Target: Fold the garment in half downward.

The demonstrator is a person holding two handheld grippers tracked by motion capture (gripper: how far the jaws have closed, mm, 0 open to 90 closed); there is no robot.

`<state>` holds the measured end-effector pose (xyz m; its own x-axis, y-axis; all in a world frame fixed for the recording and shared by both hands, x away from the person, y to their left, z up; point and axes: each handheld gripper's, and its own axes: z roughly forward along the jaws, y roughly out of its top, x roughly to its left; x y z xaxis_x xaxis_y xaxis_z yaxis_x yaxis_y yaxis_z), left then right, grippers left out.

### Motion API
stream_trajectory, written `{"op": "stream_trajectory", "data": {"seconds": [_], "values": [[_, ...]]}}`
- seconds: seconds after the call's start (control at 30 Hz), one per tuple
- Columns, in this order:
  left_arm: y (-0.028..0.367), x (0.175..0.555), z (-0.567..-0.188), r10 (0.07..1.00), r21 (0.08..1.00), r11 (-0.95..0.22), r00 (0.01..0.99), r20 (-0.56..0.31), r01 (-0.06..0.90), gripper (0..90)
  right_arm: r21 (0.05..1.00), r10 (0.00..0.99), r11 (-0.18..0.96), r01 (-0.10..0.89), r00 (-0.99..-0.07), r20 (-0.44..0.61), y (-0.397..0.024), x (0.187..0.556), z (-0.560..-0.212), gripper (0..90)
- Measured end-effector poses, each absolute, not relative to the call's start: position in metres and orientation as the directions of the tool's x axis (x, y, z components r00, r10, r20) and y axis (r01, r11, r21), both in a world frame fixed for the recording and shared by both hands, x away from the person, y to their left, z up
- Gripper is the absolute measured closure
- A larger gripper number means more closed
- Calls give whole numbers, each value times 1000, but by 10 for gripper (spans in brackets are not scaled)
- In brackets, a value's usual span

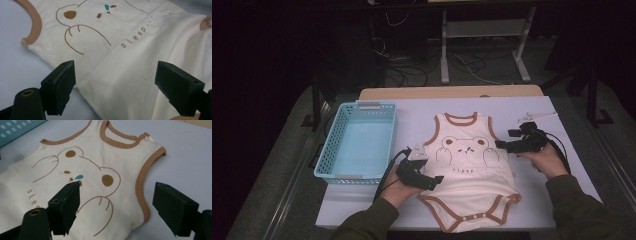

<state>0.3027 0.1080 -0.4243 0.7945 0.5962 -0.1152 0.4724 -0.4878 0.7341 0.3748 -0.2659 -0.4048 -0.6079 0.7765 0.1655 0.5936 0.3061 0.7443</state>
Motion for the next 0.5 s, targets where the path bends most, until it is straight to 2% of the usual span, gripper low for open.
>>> {"op": "stream_trajectory", "data": {"seconds": [0.5], "values": [[108, 303, -425, 600, 738, -473, 789, -131, 482, 163, 753, 807, 262, 604, -565, 173, -262, 415, -407, 235]]}}
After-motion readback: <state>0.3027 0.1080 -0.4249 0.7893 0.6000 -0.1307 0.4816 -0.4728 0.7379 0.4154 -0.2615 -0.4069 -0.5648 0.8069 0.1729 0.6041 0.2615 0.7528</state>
